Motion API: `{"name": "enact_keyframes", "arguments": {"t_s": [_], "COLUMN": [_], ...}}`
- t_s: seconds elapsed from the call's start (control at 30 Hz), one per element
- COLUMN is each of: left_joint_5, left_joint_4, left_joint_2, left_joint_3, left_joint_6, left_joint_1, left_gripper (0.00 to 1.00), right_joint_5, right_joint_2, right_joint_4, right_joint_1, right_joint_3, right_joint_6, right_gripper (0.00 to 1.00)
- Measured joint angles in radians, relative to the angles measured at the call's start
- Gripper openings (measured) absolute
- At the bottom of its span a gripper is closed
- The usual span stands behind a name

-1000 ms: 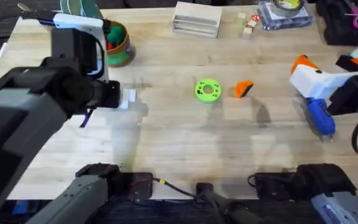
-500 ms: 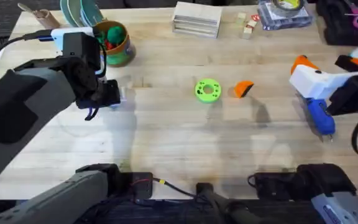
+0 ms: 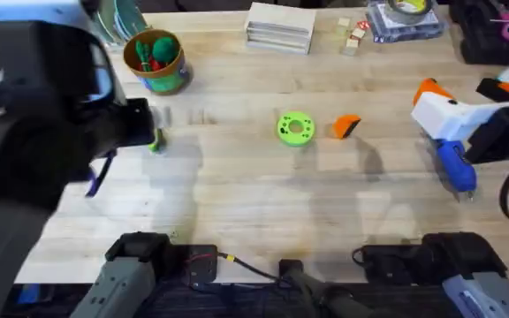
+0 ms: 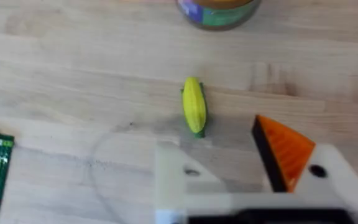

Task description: Pick up the gripper from the table and insert it into the empty holder that is missing its gripper. Then pick up a screw, insert it into the mounting hole, and use the screwdriver to tighten it. Finally, clean up the table by picking up the vegetable and placing it into the bucket.

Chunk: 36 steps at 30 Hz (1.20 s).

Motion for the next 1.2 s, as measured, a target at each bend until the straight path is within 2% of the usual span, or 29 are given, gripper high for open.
{"name": "enact_keyframes", "arguments": {"t_s": [0.1, 0.13, 0.17, 0.33, 0.37, 0.57, 0.7, 0.9, 1.0, 1.2], "left_joint_5": [0.046, 0.063, 0.085, 0.224, 0.248, 0.341, 0.393, 0.529, 0.555, 0.567], "left_joint_4": [-0.024, -0.027, -0.028, 0.008, 0.024, 0.085, 0.120, 0.129, 0.081, 0.085], "left_joint_2": [-0.113, -0.146, -0.180, -0.322, -0.342, -0.436, -0.444, -0.444, -0.444, -0.444], "left_joint_3": [0.031, 0.035, 0.038, 0.040, 0.040, 0.043, 0.043, 0.044, 0.045, 0.045], "left_joint_6": [0.042, 0.055, 0.067, 0.075, 0.077, 0.078, 0.079, 0.081, 0.081, 0.081], "left_joint_1": [-0.026, -0.032, -0.038, -0.044, -0.044, -0.044, -0.044, -0.044, -0.044, -0.044], "left_gripper": [0.078, 0.039, 0.148, 0.929, 0.974, 0.992, 0.993, 0.993, 0.993, 0.993], "right_joint_5": [0.000, 0.000, 0.000, 0.000, 0.000, 0.000, 0.000, 0.000, 0.000, 0.000], "right_joint_2": [0.000, 0.000, 0.000, 0.000, 0.000, 0.000, 0.000, 0.000, 0.000, 0.000], "right_joint_4": [0.000, 0.000, 0.000, 0.000, 0.000, 0.000, 0.000, 0.000, 0.000, 0.000], "right_joint_1": [0.000, 0.000, 0.000, 0.000, 0.000, 0.000, 0.000, 0.000, 0.000, 0.000], "right_joint_3": [0.000, 0.000, 0.000, 0.000, 0.000, 0.000, 0.000, 0.000, 0.000, 0.000], "right_joint_6": [0.000, 0.000, 0.000, 0.000, 0.000, 0.000, 0.000, 0.000, 0.000, 0.000], "right_gripper": [0.992, 0.992, 0.992, 0.992, 0.992, 0.992, 0.992, 0.992, 0.992, 0.991]}}
